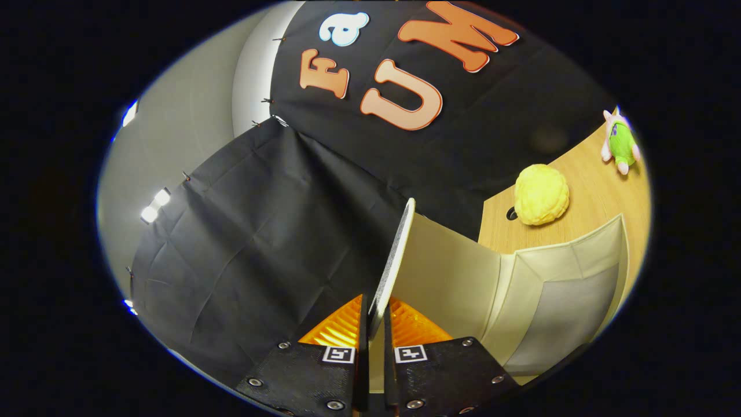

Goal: Open the storage box then place both shoes into the box .Put the left shoe in first, then the right shoe, with the right side of both shoes facing outward in a uniform manner.

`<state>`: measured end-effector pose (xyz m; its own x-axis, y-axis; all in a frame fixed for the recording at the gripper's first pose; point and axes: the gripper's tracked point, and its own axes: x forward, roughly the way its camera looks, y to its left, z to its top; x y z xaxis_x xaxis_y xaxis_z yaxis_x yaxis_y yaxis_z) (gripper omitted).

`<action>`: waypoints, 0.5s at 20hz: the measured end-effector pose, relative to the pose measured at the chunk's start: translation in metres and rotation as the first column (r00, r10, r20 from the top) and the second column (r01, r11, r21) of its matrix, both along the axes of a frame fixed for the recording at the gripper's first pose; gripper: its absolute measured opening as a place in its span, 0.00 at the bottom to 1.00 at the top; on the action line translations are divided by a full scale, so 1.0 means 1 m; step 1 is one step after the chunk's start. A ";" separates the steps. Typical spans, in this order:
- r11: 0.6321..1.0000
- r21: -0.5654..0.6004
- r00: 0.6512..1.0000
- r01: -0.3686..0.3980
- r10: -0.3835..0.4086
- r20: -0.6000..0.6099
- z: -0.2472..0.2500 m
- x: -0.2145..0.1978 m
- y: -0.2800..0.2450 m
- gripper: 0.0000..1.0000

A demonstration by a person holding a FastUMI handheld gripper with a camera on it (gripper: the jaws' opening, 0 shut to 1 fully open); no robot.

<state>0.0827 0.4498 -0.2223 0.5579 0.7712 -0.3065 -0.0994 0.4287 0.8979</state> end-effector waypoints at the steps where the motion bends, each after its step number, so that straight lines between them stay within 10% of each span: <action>1: 1.000 0.004 1.000 -0.006 0.006 -0.004 0.000 0.000 0.010 0.10; 5: 1.000 0.014 0.997 -0.013 0.014 -0.070 -0.015 -0.002 0.033 0.17; 10: 0.990 -0.034 0.987 -0.139 0.136 -0.090 -0.020 -0.025 0.038 0.66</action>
<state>0.0580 0.4875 -0.2422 0.4171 0.8249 -0.3816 -0.0823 0.4524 0.8880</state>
